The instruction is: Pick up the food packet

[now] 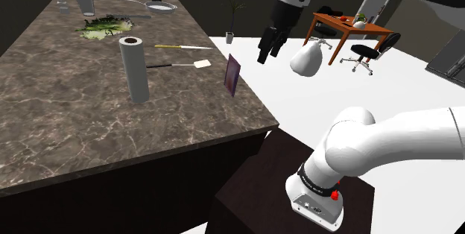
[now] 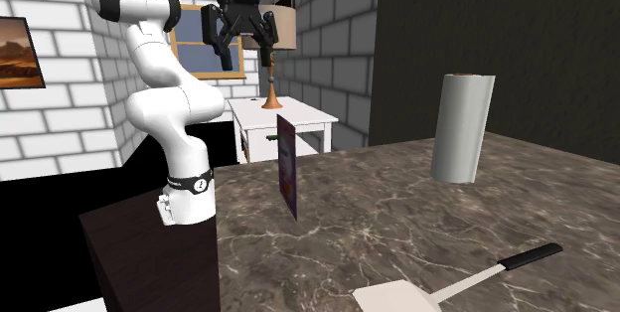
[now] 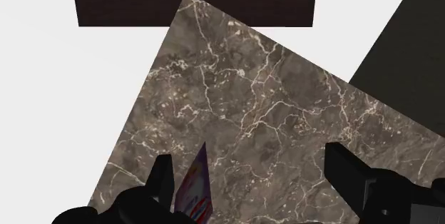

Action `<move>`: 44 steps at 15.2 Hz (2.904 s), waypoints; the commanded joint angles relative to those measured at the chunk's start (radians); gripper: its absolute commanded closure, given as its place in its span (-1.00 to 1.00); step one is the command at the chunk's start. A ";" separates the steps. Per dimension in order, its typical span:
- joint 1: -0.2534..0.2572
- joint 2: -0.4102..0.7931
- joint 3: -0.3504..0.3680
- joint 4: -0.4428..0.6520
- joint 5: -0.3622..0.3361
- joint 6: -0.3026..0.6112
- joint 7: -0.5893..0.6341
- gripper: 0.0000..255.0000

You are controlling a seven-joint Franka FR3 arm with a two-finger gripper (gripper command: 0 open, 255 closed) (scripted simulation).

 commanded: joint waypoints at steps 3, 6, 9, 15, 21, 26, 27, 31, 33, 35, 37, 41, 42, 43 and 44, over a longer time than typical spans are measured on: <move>-0.030 0.073 0.027 0.016 0.007 0.051 0.090 -1.00; -0.077 0.186 0.062 0.050 0.009 0.119 0.224 -1.00; -0.123 0.300 0.089 0.095 0.002 0.175 0.357 -1.00; -0.163 0.407 0.106 0.106 -0.011 0.258 0.481 -1.00; -0.162 0.415 0.108 0.051 -0.011 0.321 0.481 -1.00; -0.162 0.416 0.108 0.051 -0.010 0.322 0.481 1.00; -0.162 0.416 0.108 0.051 -0.010 0.323 0.482 1.00; -0.162 0.415 0.108 0.051 -0.011 0.321 0.481 1.00; -0.163 0.411 0.107 0.074 -0.011 0.293 0.481 1.00; -0.163 0.408 0.107 0.099 -0.011 0.266 0.481 1.00; -0.163 0.406 0.106 0.124 -0.011 0.239 0.481 1.00; -0.164 0.404 0.105 0.176 -0.012 0.185 0.481 1.00; -0.164 0.404 0.104 0.190 -0.012 0.171 0.481 1.00; -0.164 0.405 0.104 0.204 -0.013 0.158 0.481 1.00; -0.164 0.405 0.104 0.218 -0.013 0.145 0.481 1.00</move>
